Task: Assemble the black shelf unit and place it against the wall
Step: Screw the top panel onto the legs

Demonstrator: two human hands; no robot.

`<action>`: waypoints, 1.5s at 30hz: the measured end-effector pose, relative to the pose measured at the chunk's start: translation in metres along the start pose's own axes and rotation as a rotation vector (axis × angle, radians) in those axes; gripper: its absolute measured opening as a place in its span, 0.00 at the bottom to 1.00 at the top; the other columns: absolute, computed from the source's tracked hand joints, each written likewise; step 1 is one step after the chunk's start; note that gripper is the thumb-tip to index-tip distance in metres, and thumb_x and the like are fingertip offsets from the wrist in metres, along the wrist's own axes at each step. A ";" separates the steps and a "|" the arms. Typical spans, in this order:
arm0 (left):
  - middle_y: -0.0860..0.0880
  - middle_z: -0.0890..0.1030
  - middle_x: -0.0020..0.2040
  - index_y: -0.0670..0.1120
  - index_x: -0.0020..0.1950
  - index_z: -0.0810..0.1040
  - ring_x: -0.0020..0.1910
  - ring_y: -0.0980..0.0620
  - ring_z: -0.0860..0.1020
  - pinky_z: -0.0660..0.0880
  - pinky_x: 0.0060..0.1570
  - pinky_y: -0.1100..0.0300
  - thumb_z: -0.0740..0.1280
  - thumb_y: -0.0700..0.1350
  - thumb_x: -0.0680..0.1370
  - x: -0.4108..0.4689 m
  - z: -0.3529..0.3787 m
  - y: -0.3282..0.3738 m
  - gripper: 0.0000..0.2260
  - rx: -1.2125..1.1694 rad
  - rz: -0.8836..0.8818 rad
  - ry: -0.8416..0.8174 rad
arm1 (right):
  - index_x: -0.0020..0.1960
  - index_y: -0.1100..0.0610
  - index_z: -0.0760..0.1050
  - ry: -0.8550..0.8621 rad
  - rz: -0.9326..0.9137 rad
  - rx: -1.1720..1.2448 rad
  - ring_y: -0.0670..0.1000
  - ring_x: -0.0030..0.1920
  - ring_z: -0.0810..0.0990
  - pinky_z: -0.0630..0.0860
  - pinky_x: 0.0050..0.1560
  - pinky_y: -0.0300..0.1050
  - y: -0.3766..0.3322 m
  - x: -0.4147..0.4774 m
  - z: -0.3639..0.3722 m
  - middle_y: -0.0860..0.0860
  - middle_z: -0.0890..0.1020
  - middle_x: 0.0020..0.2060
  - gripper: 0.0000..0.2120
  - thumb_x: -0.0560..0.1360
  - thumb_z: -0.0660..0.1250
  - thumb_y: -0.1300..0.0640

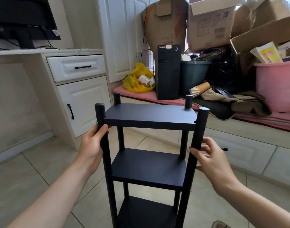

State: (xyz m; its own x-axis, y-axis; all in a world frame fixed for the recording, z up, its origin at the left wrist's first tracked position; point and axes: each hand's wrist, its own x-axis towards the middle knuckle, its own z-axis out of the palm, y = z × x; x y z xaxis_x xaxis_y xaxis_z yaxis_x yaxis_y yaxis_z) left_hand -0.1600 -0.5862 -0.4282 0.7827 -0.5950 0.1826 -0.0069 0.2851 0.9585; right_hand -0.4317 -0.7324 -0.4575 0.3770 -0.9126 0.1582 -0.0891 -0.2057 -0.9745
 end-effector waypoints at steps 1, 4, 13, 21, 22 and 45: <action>0.58 0.85 0.42 0.49 0.57 0.81 0.40 0.63 0.82 0.74 0.44 0.68 0.61 0.40 0.84 0.001 0.003 -0.001 0.09 -0.038 -0.026 -0.012 | 0.56 0.46 0.75 -0.013 -0.018 -0.004 0.50 0.49 0.83 0.81 0.51 0.51 -0.001 -0.003 -0.002 0.49 0.82 0.51 0.09 0.79 0.67 0.59; 0.57 0.85 0.41 0.48 0.55 0.80 0.39 0.63 0.82 0.74 0.43 0.67 0.60 0.40 0.84 0.005 0.011 -0.003 0.10 -0.093 -0.068 -0.037 | 0.56 0.45 0.74 -0.023 -0.040 -0.002 0.50 0.50 0.83 0.81 0.52 0.54 -0.002 -0.012 -0.007 0.48 0.82 0.51 0.11 0.80 0.66 0.60; 0.59 0.84 0.47 0.49 0.63 0.77 0.45 0.64 0.81 0.73 0.43 0.68 0.58 0.45 0.86 0.010 0.049 -0.011 0.10 -0.047 -0.095 -0.037 | 0.52 0.44 0.76 -0.052 -0.036 0.045 0.48 0.46 0.84 0.82 0.52 0.56 0.000 -0.031 -0.027 0.47 0.83 0.46 0.13 0.76 0.70 0.61; 0.57 0.76 0.57 0.50 0.69 0.73 0.62 0.53 0.70 0.62 0.61 0.57 0.61 0.51 0.84 0.002 0.081 -0.019 0.13 0.155 -0.043 0.154 | 0.48 0.41 0.76 -0.125 -0.031 0.075 0.48 0.46 0.84 0.83 0.48 0.51 -0.001 -0.036 -0.021 0.43 0.83 0.42 0.16 0.75 0.73 0.63; 0.55 0.76 0.62 0.50 0.71 0.71 0.65 0.52 0.69 0.62 0.62 0.56 0.62 0.52 0.84 -0.002 0.084 -0.018 0.17 0.179 -0.057 0.155 | 0.49 0.42 0.76 -0.122 -0.031 0.083 0.48 0.46 0.84 0.82 0.47 0.48 -0.001 -0.035 -0.021 0.42 0.82 0.42 0.15 0.75 0.73 0.63; 0.36 0.83 0.58 0.37 0.62 0.76 0.58 0.39 0.83 0.79 0.57 0.48 0.65 0.49 0.79 -0.101 0.145 -0.010 0.19 -0.372 -0.359 -0.421 | 0.46 0.55 0.75 -0.160 0.069 0.000 0.48 0.41 0.86 0.83 0.45 0.50 -0.007 -0.045 -0.026 0.49 0.85 0.39 0.12 0.69 0.78 0.61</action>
State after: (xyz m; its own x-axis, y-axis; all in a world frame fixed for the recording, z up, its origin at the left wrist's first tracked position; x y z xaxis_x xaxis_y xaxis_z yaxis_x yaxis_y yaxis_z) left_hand -0.3291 -0.6385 -0.4246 0.3863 -0.9223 0.0083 0.4830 0.2099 0.8501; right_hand -0.4718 -0.6994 -0.4536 0.5121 -0.8565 0.0640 -0.1196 -0.1449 -0.9822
